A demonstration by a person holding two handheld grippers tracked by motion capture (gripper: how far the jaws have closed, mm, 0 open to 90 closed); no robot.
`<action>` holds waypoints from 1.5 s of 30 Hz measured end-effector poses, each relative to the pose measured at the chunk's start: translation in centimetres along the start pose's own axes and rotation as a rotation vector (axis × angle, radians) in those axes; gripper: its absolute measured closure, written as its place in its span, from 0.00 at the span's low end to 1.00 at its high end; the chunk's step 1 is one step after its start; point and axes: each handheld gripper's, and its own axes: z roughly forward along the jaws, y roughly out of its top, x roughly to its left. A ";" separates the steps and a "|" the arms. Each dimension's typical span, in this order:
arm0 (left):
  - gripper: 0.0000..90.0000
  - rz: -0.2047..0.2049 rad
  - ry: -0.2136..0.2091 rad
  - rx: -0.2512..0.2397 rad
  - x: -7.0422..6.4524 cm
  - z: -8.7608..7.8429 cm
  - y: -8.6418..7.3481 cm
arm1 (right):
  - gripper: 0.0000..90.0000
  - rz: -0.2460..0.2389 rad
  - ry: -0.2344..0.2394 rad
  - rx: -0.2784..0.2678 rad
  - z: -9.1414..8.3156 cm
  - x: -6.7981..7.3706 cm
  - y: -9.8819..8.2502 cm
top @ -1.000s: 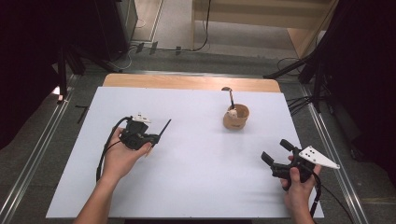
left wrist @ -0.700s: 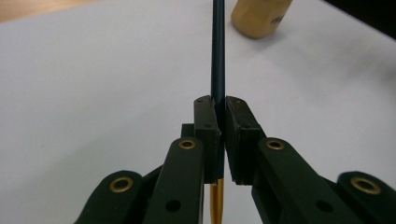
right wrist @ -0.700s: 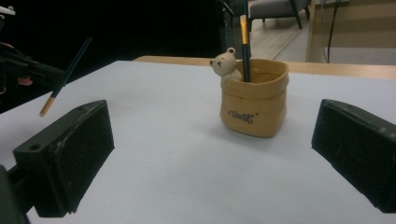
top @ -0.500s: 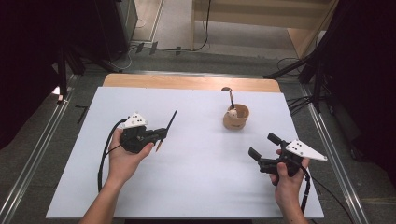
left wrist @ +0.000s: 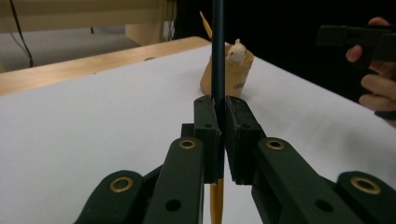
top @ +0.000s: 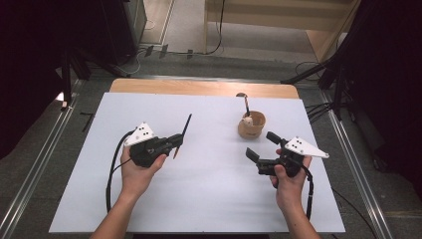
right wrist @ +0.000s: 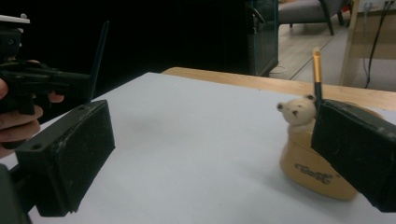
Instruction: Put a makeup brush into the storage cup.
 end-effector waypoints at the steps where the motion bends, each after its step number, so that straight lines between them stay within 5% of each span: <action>1: 0.95 -0.003 -0.003 -0.005 0.0 0.0 0.0 | 0.01 -0.006 0.008 -0.001 0.6 0.5 0.2; 19: 0.95 -0.001 -0.051 -0.070 -1.2 0.9 -0.5 | 0.18 0.046 0.046 -0.009 4.3 5.0 1.8; 25: 0.95 0.006 -0.071 -0.077 -1.9 1.5 -0.7 | 0.33 0.060 0.069 -0.012 5.6 6.3 1.8; 39: 0.95 0.008 -0.117 -0.088 -3.4 2.9 -1.0 | 0.51 0.124 0.111 -0.014 7.6 7.8 1.8; 45: 0.95 0.017 -0.134 -0.077 -3.8 3.4 -1.2 | 0.68 0.145 0.118 0.001 7.9 7.8 1.5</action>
